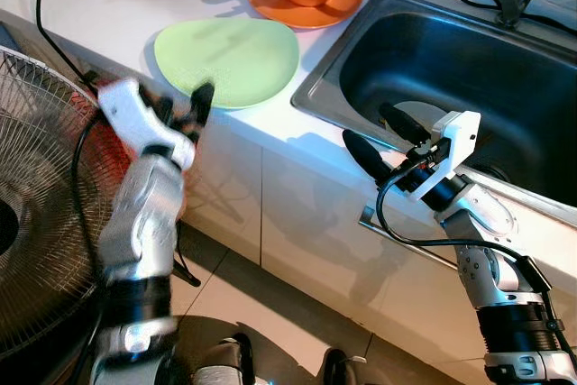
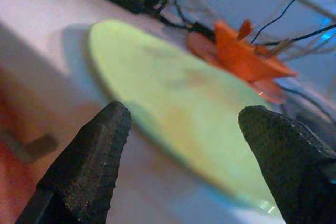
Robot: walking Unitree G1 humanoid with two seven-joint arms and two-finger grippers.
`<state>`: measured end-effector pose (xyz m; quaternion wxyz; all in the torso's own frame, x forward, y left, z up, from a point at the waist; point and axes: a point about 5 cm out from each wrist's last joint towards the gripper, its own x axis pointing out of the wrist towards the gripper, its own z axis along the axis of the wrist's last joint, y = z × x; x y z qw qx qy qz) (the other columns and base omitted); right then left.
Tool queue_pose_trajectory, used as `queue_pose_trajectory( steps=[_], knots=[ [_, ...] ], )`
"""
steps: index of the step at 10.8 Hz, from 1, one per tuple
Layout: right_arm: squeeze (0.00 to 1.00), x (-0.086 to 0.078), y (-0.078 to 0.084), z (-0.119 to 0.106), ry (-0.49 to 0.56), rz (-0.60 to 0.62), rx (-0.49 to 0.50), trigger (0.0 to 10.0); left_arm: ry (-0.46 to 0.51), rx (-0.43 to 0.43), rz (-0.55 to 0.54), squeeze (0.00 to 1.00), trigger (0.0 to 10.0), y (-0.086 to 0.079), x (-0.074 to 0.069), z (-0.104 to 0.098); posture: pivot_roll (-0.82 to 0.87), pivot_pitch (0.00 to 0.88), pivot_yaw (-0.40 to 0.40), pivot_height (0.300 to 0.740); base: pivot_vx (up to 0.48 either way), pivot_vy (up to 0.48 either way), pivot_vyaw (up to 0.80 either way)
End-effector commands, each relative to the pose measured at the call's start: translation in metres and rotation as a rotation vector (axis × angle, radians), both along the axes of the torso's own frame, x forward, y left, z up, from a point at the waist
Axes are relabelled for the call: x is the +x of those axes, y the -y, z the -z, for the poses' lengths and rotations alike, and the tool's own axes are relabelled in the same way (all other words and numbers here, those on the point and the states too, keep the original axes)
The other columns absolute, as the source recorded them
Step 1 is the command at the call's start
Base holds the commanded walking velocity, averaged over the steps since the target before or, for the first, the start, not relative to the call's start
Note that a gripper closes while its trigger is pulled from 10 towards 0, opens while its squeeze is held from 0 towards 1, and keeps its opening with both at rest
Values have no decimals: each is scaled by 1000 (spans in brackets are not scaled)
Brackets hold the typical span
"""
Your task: Kitchen organization
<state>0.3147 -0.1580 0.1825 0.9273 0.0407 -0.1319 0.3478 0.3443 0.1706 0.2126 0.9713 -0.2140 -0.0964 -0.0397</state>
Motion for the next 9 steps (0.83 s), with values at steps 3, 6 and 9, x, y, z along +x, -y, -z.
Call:
queue_pose_trajectory(
  steps=[3,6,9],
  knots=[
    [0,-2,1,-1,11,-4,-14,10000,16,-10,36,0,10000,10,7,-3,47,178,-48,740,0,0,0],
    [0,-4,4,-1,10,2,-17,10000,41,-12,42,0,10000,12,4,-10,42,184,-49,740,0,0,0],
    [0,-2,1,-1,9,-6,-15,10000,68,-16,29,0,10000,4,-3,-17,54,183,-51,740,0,0,0]
  ],
)
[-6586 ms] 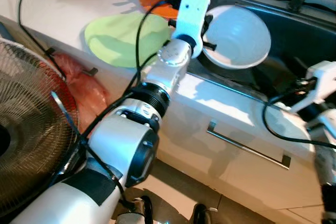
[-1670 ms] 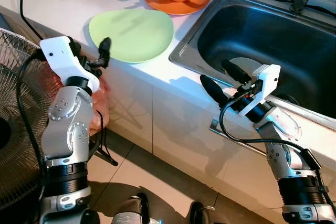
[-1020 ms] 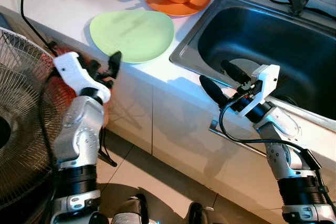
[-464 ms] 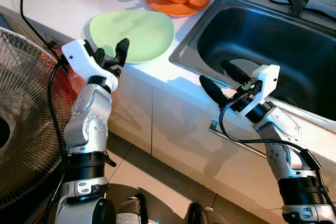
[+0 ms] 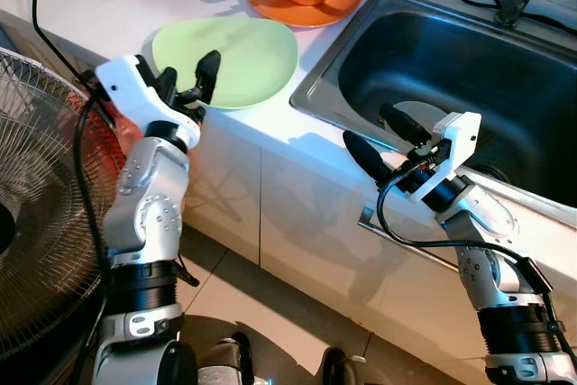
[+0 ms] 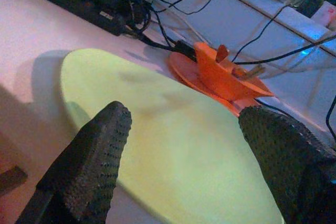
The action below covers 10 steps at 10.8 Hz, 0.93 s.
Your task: Kitchen organization
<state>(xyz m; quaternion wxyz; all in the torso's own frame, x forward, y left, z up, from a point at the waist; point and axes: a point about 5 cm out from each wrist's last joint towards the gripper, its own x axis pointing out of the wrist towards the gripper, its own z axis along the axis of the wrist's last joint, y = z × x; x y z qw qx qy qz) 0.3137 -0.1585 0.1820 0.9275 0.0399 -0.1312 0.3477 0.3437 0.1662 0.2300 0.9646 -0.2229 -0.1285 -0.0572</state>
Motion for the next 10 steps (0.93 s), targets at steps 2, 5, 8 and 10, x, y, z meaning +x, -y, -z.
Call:
queue_pose_trajectory(
  steps=[2,5,8,10],
  knots=[
    [0,-1,1,-2,10,-8,-14,10000,-17,-5,-26,0,10000,-7,-6,5,53,182,-56,740,0,0,0],
    [0,0,2,-2,9,-8,-18,10000,-45,-6,-58,0,10000,-11,-7,13,57,180,-60,740,0,0,0],
    [0,-1,1,-2,9,-13,-20,10000,-87,-49,-26,0,10000,-2,-2,23,47,178,-62,740,0,0,0],
    [0,-1,2,-1,7,-11,-22,10000,-119,-57,-23,0,10000,1,0,31,45,176,-61,740,0,0,0]
  ],
)
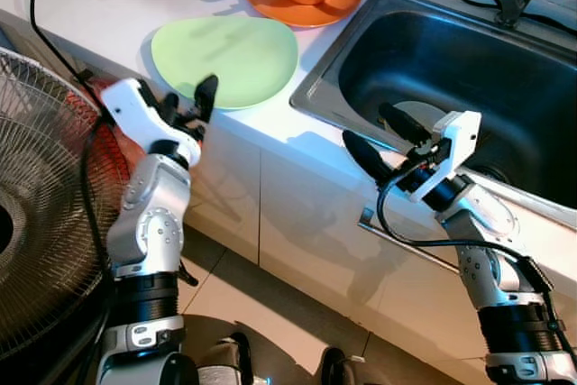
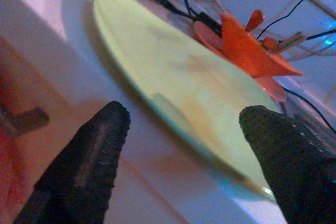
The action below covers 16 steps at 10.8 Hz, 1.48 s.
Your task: Kitchen organization
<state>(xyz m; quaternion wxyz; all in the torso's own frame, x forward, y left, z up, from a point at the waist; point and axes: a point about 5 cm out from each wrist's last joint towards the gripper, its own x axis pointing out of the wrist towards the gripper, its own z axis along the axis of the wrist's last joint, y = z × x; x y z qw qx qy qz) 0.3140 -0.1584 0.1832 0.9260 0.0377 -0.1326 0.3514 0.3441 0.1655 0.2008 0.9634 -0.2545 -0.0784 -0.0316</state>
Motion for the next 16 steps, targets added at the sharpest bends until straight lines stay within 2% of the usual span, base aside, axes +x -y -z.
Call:
queue_pose_trajectory(
  steps=[1,2,3,12,14,16],
  knots=[
    [0,-2,2,0,3,-5,-19,10000,-11,3,-5,1000,10000,3,1,3,45,176,-61,740,0,0,0],
    [0,-2,2,0,3,-6,-19,10000,-10,9,1,141,10000,5,1,3,44,171,-61,740,0,0,0],
    [0,-2,2,0,3,-7,-20,10000,-10,8,3,0,10000,6,2,3,42,170,-60,740,0,0,0],
    [0,-3,0,1,-4,-14,-29,10000,53,19,-5,0,10000,14,20,-19,34,177,-72,740,0,0,0],
    [0,-5,2,1,-3,-10,-31,10000,44,19,-3,0,10000,17,22,-18,23,187,-73,740,0,0,0],
    [0,-5,2,1,-5,-10,-30,10000,-7,33,-27,0,10000,20,25,-12,21,189,-73,740,0,0,0]
  ],
)
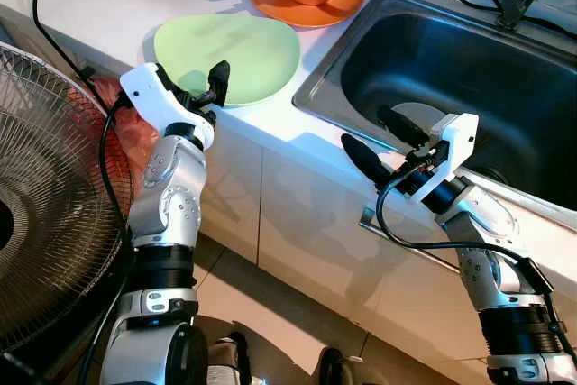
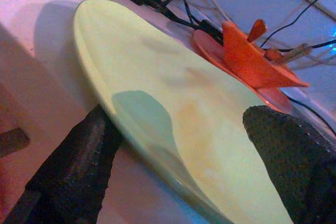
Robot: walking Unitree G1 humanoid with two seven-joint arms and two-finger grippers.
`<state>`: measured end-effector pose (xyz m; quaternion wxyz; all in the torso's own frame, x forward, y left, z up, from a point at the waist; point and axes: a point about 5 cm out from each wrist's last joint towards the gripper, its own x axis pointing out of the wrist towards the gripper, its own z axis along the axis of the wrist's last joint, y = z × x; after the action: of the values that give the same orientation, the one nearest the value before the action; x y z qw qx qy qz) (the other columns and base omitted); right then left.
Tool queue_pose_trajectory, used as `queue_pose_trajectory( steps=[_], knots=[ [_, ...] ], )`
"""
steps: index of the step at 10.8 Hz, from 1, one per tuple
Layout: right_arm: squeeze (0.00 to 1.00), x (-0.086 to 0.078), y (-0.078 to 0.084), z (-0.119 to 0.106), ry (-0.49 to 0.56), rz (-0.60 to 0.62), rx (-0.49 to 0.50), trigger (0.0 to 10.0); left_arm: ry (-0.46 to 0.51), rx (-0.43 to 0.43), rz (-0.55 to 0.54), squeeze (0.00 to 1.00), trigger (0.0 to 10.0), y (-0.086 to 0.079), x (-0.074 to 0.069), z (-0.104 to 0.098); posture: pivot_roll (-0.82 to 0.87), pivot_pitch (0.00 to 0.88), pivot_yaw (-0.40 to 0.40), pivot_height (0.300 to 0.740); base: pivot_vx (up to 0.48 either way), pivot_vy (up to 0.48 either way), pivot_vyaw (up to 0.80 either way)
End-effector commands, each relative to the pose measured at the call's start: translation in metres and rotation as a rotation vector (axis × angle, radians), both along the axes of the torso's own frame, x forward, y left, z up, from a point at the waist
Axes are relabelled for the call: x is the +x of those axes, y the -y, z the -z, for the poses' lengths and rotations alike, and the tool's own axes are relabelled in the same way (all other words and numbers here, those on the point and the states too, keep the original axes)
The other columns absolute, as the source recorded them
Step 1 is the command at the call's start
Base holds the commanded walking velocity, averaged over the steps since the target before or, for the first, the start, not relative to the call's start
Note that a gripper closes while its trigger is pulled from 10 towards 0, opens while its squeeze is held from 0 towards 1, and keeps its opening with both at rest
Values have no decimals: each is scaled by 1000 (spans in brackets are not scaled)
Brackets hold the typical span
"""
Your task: Kitchen organization
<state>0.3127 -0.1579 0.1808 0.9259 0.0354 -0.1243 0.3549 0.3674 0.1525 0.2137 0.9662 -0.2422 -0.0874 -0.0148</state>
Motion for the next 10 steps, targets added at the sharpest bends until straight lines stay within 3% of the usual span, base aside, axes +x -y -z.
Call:
queue_pose_trajectory(
  steps=[1,4,5,6,10],
  knots=[
    [0,-4,2,-1,9,-4,-19,10000,-43,27,-4,0,10000,6,3,4,21,189,-73,740,0,0,0],
    [0,-4,1,-1,5,-6,-19,10000,-62,34,-32,0,10000,7,7,3,21,192,-73,740,0,0,0],
    [0,-4,1,-1,5,-7,-20,10000,-59,36,-39,0,6039,8,9,0,22,191,-74,740,0,0,0],
    [0,-4,1,-1,6,-6,-20,10000,-55,36,-42,0,0,9,10,-1,22,190,-74,740,0,0,0],
    [0,-3,0,-1,8,-8,-28,10000,-38,42,-46,0,0,12,9,-2,23,189,-75,740,0,0,0]
  ],
)
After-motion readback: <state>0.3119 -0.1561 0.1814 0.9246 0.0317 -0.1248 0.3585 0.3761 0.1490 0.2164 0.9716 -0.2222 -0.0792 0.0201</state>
